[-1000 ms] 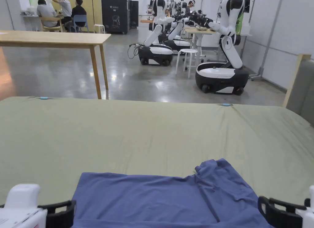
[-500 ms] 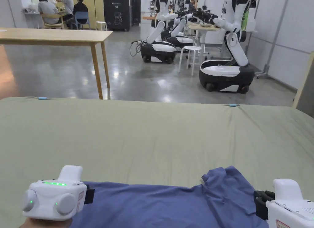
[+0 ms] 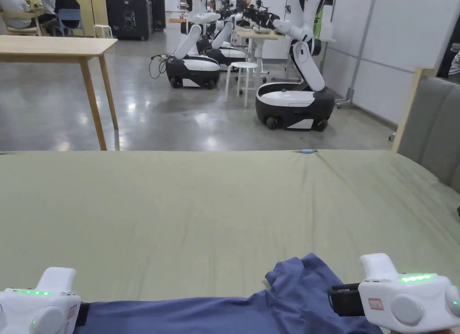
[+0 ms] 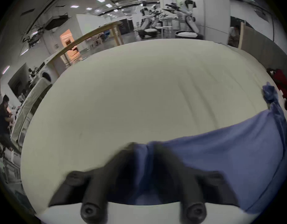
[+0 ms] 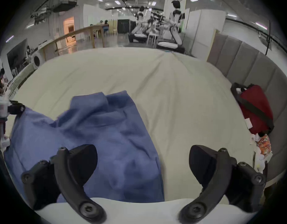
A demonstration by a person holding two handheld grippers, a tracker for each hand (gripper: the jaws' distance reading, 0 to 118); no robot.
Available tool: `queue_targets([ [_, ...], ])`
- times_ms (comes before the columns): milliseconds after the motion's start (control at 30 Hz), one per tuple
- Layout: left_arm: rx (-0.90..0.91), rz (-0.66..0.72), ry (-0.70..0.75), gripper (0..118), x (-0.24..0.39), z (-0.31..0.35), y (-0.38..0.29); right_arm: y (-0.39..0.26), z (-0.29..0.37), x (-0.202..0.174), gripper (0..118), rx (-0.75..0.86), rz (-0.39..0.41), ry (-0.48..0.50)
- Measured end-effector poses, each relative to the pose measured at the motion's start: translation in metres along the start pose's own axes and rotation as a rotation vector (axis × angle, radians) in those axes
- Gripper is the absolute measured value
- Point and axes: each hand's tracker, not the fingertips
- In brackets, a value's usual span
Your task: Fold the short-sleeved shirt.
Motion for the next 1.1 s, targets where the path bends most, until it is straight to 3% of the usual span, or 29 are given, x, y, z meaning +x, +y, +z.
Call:
queue_targets([
  [33,0.008,-0.008,0.023,8,-0.002,0.000,0.001,0.005,-0.012,0.000,116,-0.020,-0.018,0.003],
  [133,0.036,-0.021,0.018,8,-0.001,0.013,0.002,0.007,-0.038,-0.001,114,-0.089,-0.069,0.002],
  [167,0.049,-0.026,0.019,8,0.002,0.014,0.000,0.007,-0.044,-0.001,106,-0.123,-0.073,-0.001],
  [200,0.058,-0.028,0.021,8,0.001,0.017,0.001,0.005,-0.048,-0.001,80,-0.145,-0.078,0.001],
  [233,0.064,-0.023,0.022,8,-0.001,0.019,0.001,0.003,-0.050,-0.002,65,-0.151,-0.075,-0.005],
  [267,0.073,-0.022,0.023,8,-0.002,0.023,0.000,-0.001,-0.043,-0.002,60,-0.119,-0.094,-0.013],
  [333,0.081,-0.016,0.025,8,-0.002,0.029,-0.002,0.003,-0.033,-0.002,6,-0.097,-0.127,0.002],
  [500,0.099,0.006,0.020,8,-0.005,0.059,-0.008,0.005,0.006,-0.003,5,-0.038,-0.083,0.020],
  [633,0.197,0.079,-0.038,8,-0.016,0.123,-0.024,-0.003,0.087,0.005,5,0.128,-0.070,0.070],
  [800,0.326,0.130,-0.066,8,-0.034,0.215,-0.081,-0.063,0.198,0.014,5,0.288,-0.052,0.104],
  [933,0.278,0.110,-0.078,8,-0.041,0.244,-0.153,-0.134,0.228,0.010,5,0.269,-0.032,0.087],
  [1100,0.076,0.095,-0.094,8,-0.042,0.221,-0.228,-0.214,0.194,0.001,5,0.088,-0.017,0.045],
])
